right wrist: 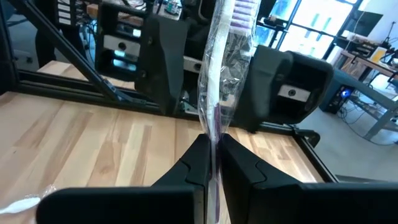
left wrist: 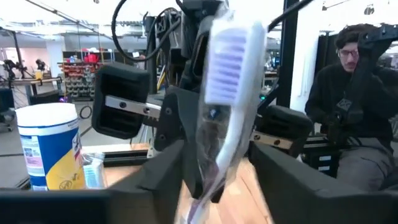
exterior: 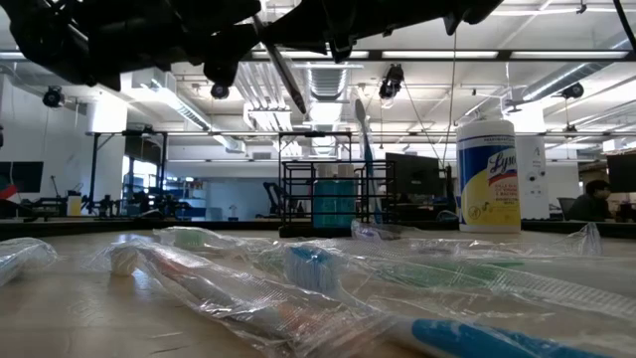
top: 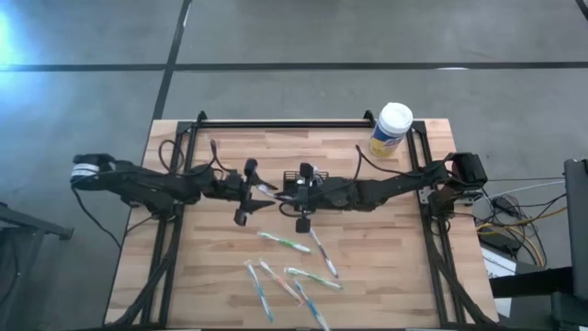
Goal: Pick & Place toothbrushing station
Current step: Put the right purple toothbrush into the black organizer
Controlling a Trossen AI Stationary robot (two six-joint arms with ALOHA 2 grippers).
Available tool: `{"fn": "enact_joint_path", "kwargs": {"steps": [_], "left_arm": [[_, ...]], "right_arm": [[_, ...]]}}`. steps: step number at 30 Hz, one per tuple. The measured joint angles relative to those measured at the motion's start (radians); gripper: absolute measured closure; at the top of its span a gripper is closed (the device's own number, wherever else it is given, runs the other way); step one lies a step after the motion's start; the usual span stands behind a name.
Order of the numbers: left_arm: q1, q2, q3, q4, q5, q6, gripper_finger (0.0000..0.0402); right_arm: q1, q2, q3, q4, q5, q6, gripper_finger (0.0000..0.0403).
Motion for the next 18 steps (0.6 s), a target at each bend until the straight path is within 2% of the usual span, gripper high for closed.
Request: {"fn": "enact_joint_path", "kwargs": {"steps": [5, 7, 13, 18], "left_arm": [[-0.018, 0.014, 0.000, 0.034, -0.013, 0.034, 0.0347], [-0.032, 0.014, 0.000, 0.047, -0.022, 0.078, 0.0379], [-0.054, 0.014, -0.001, 0.041, -0.051, 0.113, 0.0378], [-0.056, -0.013, -0.001, -0.006, -0.061, 0.121, 0.0378]], "right_arm": [[0.001, 0.000, 0.000, 0.004, 0.002, 0.001, 0.0383], [0.002, -0.001, 0.000, 0.008, -0.001, 0.005, 0.0383], [0.003, -0.001, 0.000, -0.002, -0.005, 0.005, 0.0380], [0.012, -0.008, -0.001, -0.016, 0.003, 0.006, 0.0338]]}}
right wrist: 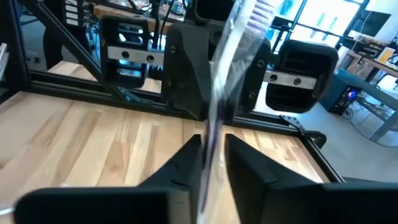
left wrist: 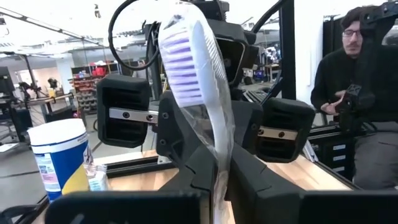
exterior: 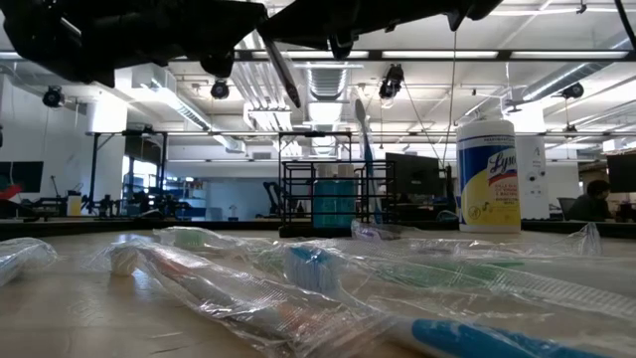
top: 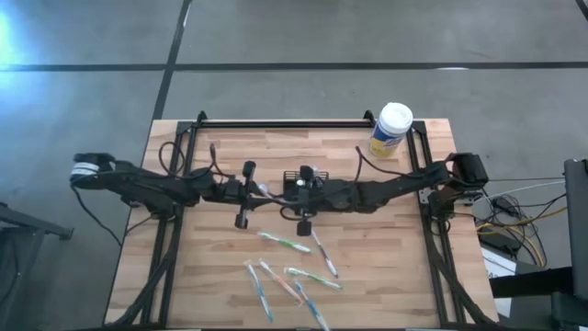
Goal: Pick & Place toothbrushing station
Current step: Put the right purple toothbrush into the black organizer
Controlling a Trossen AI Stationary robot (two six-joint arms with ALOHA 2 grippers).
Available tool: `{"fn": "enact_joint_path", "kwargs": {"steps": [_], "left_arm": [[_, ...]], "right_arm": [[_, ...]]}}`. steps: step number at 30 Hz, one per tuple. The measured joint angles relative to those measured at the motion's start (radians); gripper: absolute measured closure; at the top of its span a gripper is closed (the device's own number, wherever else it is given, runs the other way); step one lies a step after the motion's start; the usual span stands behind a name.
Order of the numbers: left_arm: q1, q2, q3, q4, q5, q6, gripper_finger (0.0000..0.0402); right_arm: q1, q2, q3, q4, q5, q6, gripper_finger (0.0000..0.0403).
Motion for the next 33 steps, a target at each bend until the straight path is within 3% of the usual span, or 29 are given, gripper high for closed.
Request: {"fn": "enact_joint_path", "kwargs": {"steps": [8, 13, 24, 33], "left_arm": [[-0.001, -0.109, -0.022, -0.105, -0.001, 0.008, 0.0378], [0.001, -0.234, -0.093, -0.187, -0.095, -0.036, 0.0378], [0.036, -0.565, -0.333, -0.223, -0.121, -0.167, 0.0378], [0.074, -0.677, -0.365, -0.315, -0.140, -0.177, 0.0378]], "right_arm": [[0.006, -0.084, -0.009, -0.099, 0.008, 0.044, 0.0240], [0.030, -0.167, -0.077, -0.127, 0.007, 0.066, 0.0222], [0.072, -0.440, -0.476, 0.098, 0.004, 0.123, 0.0259], [0.072, -0.787, -0.785, 0.354, 0.003, 0.111, 0.0331]]}}
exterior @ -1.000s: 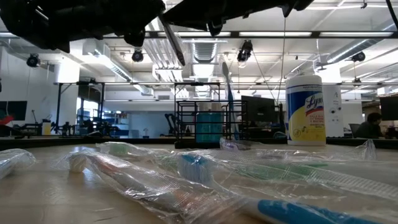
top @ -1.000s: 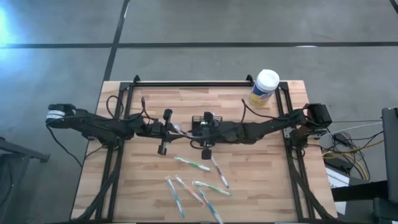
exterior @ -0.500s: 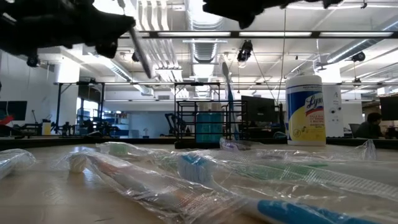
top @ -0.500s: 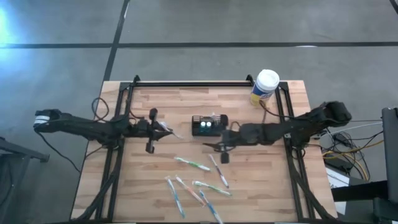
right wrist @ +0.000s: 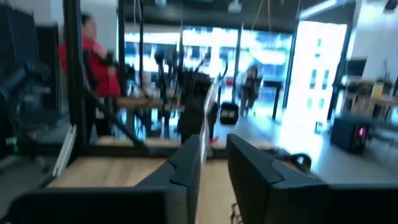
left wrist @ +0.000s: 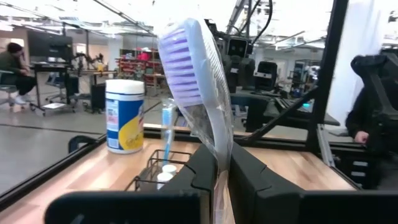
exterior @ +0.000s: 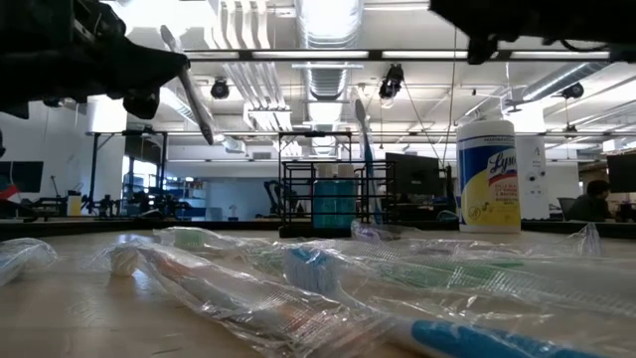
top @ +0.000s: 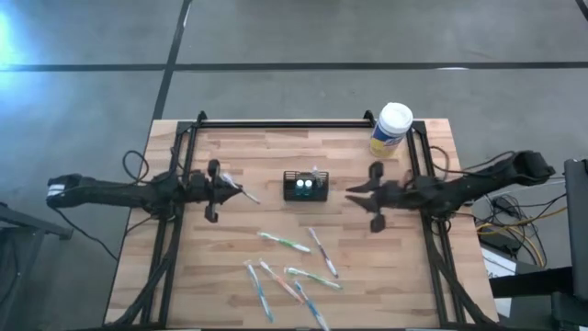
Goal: Pick & Place toothbrushing station
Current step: Put the right purple toothbrush into the black organizer
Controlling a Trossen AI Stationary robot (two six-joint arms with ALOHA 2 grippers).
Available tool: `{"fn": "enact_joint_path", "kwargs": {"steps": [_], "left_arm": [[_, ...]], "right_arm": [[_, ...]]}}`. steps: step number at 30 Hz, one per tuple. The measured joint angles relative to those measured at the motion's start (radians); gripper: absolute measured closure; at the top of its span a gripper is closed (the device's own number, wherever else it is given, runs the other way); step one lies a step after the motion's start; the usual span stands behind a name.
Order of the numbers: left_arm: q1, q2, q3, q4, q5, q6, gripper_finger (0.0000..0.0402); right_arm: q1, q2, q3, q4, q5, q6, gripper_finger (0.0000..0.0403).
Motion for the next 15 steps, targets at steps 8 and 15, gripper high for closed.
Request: {"fn": "enact_joint_path", "kwargs": {"steps": [8, 15], "left_arm": [[0.061, 0.029, 0.060, -0.116, -0.041, -0.056, 0.0378], [0.114, 0.171, 0.195, -0.100, -0.043, 0.048, 0.0379]], "right_arm": [[0.000, -0.323, -0.184, 0.017, -0.003, -0.023, 0.0391], [0.000, -0.431, -0.276, 0.016, -0.003, -0.035, 0.0394]]}}
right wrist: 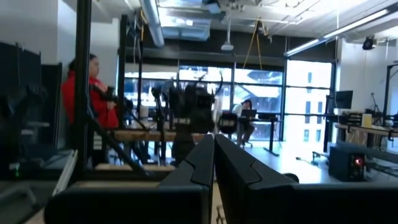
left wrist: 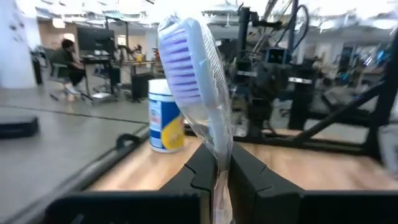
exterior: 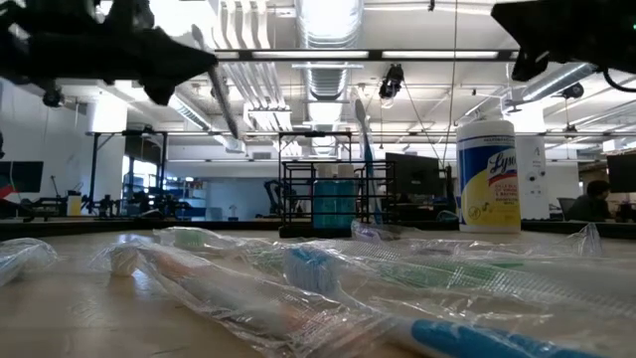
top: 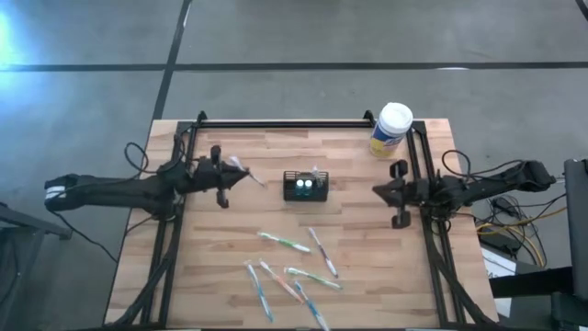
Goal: Pick & Place toothbrushing station
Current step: Put the right purple toothbrush into the black organizer
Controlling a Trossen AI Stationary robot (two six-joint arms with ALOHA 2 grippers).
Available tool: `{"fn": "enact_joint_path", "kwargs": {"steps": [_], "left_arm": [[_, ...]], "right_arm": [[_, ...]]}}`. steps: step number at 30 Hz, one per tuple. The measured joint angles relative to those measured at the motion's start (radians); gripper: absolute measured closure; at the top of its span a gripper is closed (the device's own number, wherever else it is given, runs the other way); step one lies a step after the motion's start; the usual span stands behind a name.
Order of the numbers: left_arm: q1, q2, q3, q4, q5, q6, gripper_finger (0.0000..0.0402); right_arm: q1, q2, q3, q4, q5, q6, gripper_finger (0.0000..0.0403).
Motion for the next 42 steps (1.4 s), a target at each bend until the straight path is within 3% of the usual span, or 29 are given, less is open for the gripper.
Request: {"fn": "enact_joint_path", "kwargs": {"steps": [5, 11, 17, 42], "left_arm": [[0.027, 0.171, 0.120, 0.023, 0.002, 0.152, 0.0379], [0.065, 0.399, 0.277, 0.038, 0.103, 0.140, 0.0379], [0.087, 0.567, 0.359, 0.037, 0.134, 0.151, 0.0379], [0.095, 0.872, 0.367, 0.164, 0.135, 0.126, 0.0373]], "right_arm": [[0.000, 0.019, -0.017, -0.007, 0.000, -0.010, 0.0394], [0.000, 0.041, -0.016, -0.007, 0.002, -0.006, 0.0394], [0.000, 0.040, -0.016, -0.008, 0.001, -0.002, 0.0394], [0.000, 0.040, -0.014, -0.009, 0.001, -0.003, 0.0394]]}}
